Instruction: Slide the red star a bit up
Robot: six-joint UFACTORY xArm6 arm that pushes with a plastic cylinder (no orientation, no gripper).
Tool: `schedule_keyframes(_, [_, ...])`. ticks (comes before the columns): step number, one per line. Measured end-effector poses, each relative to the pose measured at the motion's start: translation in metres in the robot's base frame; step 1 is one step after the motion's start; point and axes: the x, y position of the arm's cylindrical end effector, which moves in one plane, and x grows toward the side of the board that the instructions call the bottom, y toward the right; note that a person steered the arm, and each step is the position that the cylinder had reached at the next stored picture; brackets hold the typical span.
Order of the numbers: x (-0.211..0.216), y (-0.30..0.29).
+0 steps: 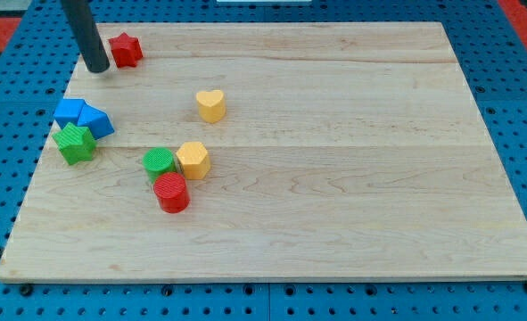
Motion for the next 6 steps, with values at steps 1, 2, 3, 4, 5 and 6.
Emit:
schedule_keyframes(1, [0.000,0.022])
schedule_keyframes(2, [-0.012,0.056])
schedule_keyframes(3, [-0.022,0.075])
schedule_keyframes(4, [-0.018,0.068])
schedule_keyframes(5, [-0.018,0.069])
schedule_keyframes(6, [-0.029,0.047])
